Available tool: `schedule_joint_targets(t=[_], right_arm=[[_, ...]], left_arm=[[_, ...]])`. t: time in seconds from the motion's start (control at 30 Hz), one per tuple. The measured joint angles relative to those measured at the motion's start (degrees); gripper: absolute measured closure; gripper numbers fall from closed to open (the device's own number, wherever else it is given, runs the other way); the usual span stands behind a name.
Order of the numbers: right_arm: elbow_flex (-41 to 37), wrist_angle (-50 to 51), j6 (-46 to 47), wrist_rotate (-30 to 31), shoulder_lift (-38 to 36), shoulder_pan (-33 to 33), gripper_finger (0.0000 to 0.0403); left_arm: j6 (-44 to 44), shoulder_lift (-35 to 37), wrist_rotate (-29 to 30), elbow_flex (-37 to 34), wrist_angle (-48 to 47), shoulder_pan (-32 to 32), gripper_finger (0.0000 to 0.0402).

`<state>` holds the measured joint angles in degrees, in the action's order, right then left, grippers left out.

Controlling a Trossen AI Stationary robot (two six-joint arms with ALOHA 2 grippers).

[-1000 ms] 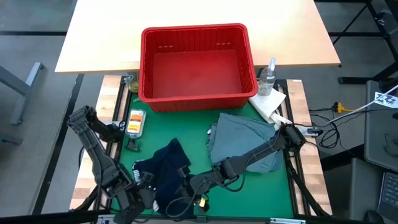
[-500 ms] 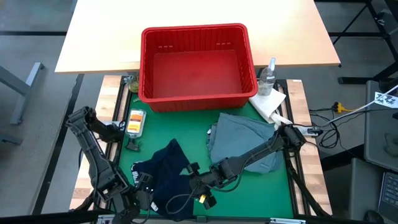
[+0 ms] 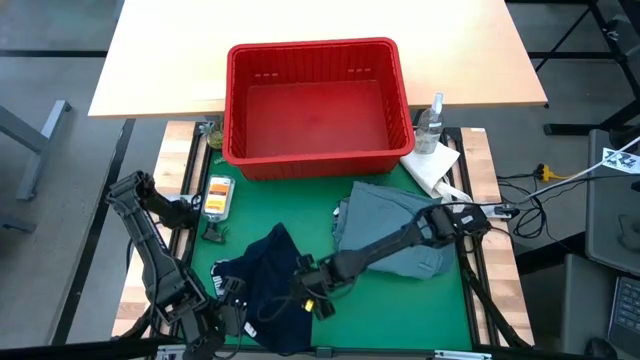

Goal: Fold Laundry from Bin
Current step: Fold the dark blue underwear shorts

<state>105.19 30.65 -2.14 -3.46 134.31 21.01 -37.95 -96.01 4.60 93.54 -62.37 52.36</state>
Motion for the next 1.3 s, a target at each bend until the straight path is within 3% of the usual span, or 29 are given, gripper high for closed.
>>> schedule_joint_targets(t=[0.33,0.57,0.67,0.97,1.13,1.3], right_arm=[[0.2,3.4,-3.3,-1.0,0.4,-6.1,0.0201],[1.2,5.3,-3.7,-10.2,0.5,-9.3,0.0201],[3.8,9.6,-4.2,-11.5,0.7,-9.5,0.0201],[18.1,26.1,-6.3,-5.8,0.2,-6.6,0.0201],[21.7,25.8,-6.1,-2.4,0.1,-1.3,0.0201],[19.4,19.2,-5.6,-0.6,0.0,4.3,0.0201]], left_arm=[[-1.2,0.0,0.4,0.0,-0.5,0.0,0.0395],[-4.0,0.0,0.4,0.0,-1.7,0.1,0.0395],[-4.0,0.0,0.4,0.0,-1.7,0.2,0.0395],[-4.0,0.0,0.7,0.0,-1.7,0.2,0.0395],[-4.0,0.0,0.7,0.0,-1.6,0.2,0.0395],[-4.0,0.0,0.8,0.0,-1.6,0.2,0.0395]])
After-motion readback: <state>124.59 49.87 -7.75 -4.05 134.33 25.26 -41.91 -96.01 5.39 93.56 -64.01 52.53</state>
